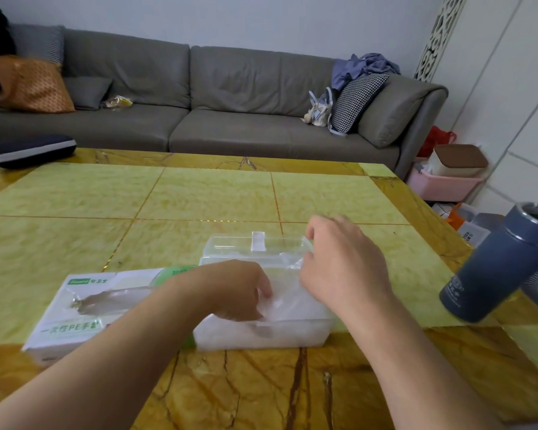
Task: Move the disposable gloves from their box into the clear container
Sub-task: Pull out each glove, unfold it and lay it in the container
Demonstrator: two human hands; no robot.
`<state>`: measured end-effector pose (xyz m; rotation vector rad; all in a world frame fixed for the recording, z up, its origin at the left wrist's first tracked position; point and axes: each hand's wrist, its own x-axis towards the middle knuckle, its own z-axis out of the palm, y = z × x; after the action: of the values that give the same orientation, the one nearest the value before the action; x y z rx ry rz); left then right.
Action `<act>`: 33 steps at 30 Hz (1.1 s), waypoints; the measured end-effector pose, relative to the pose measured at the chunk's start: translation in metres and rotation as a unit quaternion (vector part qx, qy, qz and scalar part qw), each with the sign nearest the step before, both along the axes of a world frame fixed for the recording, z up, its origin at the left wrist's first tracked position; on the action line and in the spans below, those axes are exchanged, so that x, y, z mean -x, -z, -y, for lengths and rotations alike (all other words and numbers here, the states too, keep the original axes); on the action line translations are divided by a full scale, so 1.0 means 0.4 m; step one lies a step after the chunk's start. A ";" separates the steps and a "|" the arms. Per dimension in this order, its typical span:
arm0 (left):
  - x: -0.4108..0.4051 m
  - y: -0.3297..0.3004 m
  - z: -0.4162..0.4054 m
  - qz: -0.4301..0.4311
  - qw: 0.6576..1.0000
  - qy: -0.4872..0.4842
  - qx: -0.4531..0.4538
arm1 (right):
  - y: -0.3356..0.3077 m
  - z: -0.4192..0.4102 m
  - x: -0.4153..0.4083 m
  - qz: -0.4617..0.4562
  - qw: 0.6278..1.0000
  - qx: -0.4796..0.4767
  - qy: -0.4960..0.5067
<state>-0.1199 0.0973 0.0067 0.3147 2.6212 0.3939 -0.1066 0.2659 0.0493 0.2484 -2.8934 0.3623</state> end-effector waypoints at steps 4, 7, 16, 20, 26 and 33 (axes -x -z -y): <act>-0.003 0.005 -0.027 -0.039 0.998 0.017 0.043 | -0.003 0.068 -0.022 0.091 0.985 0.112 -0.096; -0.005 0.004 -0.026 -0.073 0.995 0.036 0.049 | 0.029 0.077 -0.007 0.180 0.980 0.049 -0.065; -0.001 -0.027 0.000 0.003 0.996 0.064 0.068 | 0.059 0.051 0.026 0.290 0.952 -0.093 -0.042; 0.004 -0.043 -0.002 0.076 0.984 0.060 0.149 | 0.045 0.075 0.045 0.366 0.910 -0.185 -0.052; -0.005 -0.021 -0.031 0.039 0.963 0.074 0.255 | 0.029 0.094 0.037 0.400 0.885 -0.227 -0.079; -0.020 -0.011 -0.009 0.004 0.971 0.083 0.225 | 0.028 0.103 0.038 0.413 0.872 -0.245 -0.099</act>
<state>-0.1121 0.1010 0.0110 0.3699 2.5583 -0.2560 -0.1218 0.2246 0.0381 0.5989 -3.7831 -0.3603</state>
